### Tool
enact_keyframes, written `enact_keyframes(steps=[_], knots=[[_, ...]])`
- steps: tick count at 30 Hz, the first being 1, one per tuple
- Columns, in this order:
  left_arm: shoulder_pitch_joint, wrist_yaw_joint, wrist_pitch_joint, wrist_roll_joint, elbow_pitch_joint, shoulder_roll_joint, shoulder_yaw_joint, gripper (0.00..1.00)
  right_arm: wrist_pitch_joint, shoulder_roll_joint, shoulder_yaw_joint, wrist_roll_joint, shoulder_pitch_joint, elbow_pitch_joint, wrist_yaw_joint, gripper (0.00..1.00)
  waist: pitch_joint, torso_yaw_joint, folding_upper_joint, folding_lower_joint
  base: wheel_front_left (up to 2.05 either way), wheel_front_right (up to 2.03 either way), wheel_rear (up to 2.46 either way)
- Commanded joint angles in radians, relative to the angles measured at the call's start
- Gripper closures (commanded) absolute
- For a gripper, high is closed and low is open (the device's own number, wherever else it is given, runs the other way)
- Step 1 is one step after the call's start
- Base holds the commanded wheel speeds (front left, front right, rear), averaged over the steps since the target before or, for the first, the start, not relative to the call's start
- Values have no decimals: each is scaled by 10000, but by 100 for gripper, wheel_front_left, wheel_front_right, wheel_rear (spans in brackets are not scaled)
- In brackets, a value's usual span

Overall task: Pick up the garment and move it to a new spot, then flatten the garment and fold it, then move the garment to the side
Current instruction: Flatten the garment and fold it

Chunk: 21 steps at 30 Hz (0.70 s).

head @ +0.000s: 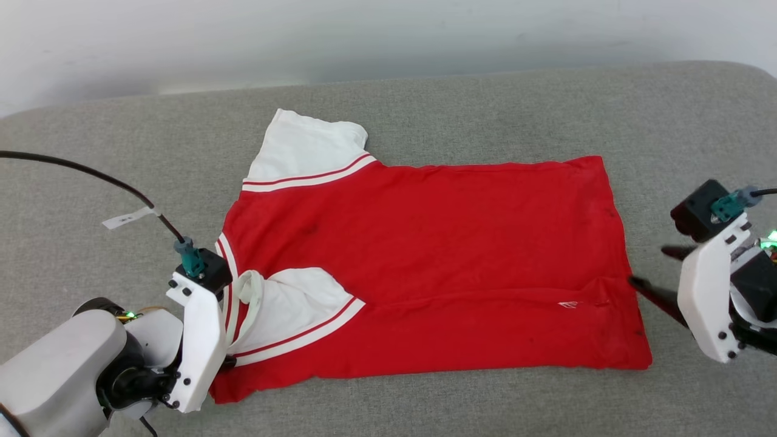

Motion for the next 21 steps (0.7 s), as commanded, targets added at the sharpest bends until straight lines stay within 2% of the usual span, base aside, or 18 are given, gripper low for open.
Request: enact_keyframes(steps=[1,5,8,11,19,20,21], knots=[[64,-29,-57,38,-88,34,-35,100,433,-206,234,275,-187,-110,-6,0,-29,45,0,0,0,0,0],[24,-58,-89,127,-425,112,-86,100,1759,-606,741,1179,-267,-107,-4,0,57,146,0,0,0,0,0],[-56,-46,-116,229,-609,111,-118,100,2174,-534,977,1395,-197,227,-6,0,208,238,0,0,0,0,0],[-160,-52,-153,316,-722,52,-137,100,2212,-222,1207,1478,94,697,-4,0,367,333,0,0,0,0,0],[-214,-64,-343,481,-781,-18,-189,100,1402,984,1932,1532,888,2131,-4,0,647,446,0,0,0,0,0],[-200,-66,-352,485,-764,-8,-188,100,1262,1096,1991,1537,881,2224,-4,7,651,433,0,0,0,0,0],[-165,-67,-374,460,-743,1,-181,100,1010,1173,1961,1500,774,2261,-4,100,640,410,0,0,0,0,0]])
